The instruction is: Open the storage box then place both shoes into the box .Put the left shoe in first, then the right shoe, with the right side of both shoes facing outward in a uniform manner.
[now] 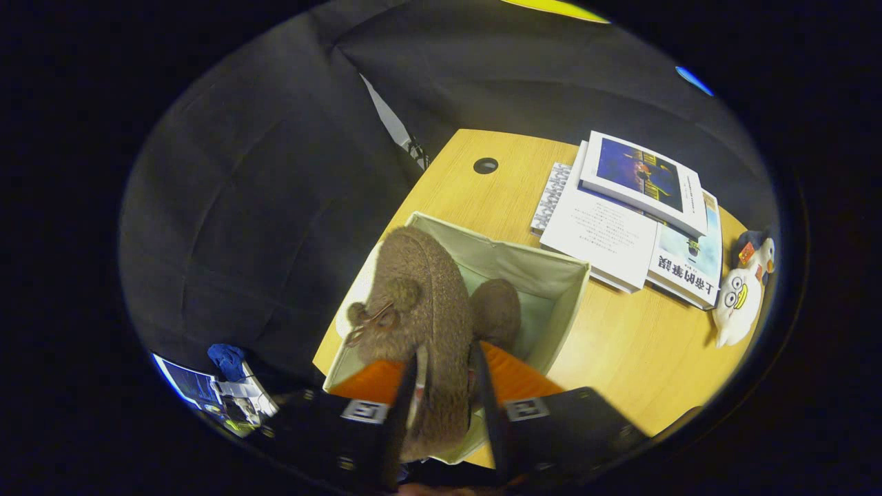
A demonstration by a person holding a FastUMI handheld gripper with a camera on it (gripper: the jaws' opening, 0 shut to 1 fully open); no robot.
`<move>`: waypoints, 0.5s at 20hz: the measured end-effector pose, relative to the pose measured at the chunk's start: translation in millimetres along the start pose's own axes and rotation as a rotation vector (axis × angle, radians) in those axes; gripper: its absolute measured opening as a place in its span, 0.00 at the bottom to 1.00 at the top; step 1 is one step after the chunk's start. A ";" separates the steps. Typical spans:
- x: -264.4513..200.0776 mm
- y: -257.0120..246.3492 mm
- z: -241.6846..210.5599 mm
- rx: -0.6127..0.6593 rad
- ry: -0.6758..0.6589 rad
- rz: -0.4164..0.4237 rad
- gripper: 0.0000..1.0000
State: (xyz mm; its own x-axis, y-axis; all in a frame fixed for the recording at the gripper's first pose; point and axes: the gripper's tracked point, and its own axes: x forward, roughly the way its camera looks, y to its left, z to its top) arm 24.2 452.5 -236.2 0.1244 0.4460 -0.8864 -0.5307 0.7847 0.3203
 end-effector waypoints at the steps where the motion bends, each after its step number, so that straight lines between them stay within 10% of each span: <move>1: -6.6 -3.0 3.6 -0.009 -0.017 -0.014 0.73; 2: -0.1 -4.1 2.8 -0.006 -0.036 -0.014 0.95; 10: -59.0 -22.5 15.6 0.039 -0.200 -0.016 0.97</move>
State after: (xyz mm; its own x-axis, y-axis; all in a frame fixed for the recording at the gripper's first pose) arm 41.8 415.3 -185.9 0.2988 0.5066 -0.8088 -0.4948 0.8069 0.3227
